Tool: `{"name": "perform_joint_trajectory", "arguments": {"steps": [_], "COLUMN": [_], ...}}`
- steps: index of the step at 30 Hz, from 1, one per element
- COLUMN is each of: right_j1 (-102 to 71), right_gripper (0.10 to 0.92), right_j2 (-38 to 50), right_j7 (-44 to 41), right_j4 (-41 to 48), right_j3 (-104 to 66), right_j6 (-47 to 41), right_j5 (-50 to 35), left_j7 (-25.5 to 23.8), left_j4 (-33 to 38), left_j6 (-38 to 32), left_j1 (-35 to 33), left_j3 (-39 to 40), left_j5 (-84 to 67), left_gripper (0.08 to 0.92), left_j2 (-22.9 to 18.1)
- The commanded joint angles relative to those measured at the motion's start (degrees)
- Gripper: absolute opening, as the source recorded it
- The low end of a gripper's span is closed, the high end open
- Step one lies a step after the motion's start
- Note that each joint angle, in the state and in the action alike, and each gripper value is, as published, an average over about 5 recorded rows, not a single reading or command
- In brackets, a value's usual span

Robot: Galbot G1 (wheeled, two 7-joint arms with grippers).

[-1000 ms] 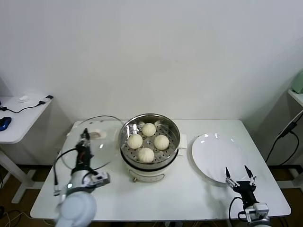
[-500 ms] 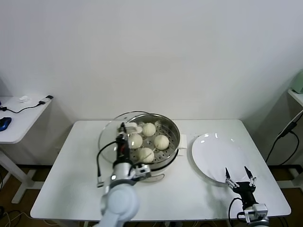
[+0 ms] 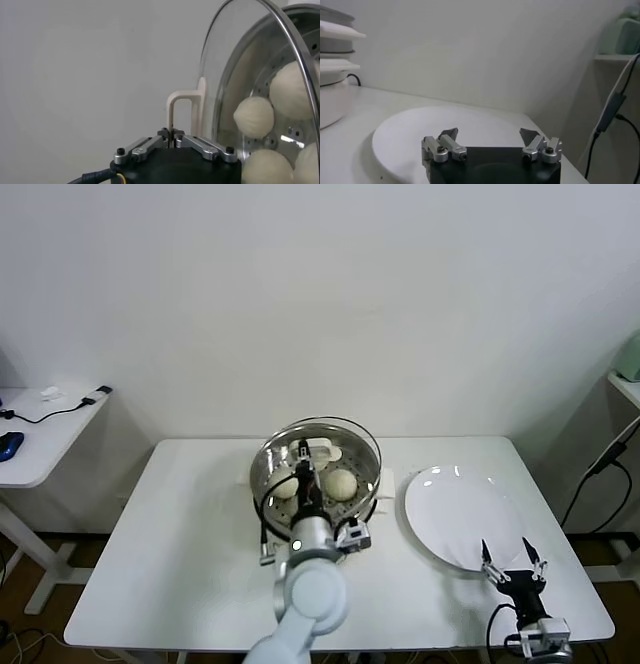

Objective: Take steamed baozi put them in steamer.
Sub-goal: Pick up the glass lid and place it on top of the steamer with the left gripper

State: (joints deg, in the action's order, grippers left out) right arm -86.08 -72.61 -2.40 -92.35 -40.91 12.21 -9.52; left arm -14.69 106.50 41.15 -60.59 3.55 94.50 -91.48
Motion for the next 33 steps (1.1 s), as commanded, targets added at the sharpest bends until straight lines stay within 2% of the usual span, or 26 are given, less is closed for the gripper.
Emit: {"name": "perform_joint_trajectory", "arguments": {"steps": [1, 22, 33], "right_j1": [0.0, 0.0, 0.1], "right_gripper": [0.823, 0.823, 0.823], "right_j2": [0.0, 0.1, 0.0], "right_j7": [0.4, 1.2, 0.9], "right_j4": [0.5, 1.5, 1.3], "right_j3": [-0.2, -0.2, 0.0], "right_j6": [0.7, 2.5, 2.7], "right_j5": [0.0, -0.1, -0.1], "left_j7": [-0.4, 1.2, 1.3], "left_j4": [-7.0, -9.5, -7.3], "left_j6": [0.4, -0.3, -0.8], "left_j1": [2.1, 1.5, 0.9], "left_j3": [1.5, -1.0, -0.2], "left_j5": [4.2, 5.5, 3.9], "left_gripper": [0.134, 0.134, 0.144], "left_j2": [-3.5, -3.5, -3.5]}}
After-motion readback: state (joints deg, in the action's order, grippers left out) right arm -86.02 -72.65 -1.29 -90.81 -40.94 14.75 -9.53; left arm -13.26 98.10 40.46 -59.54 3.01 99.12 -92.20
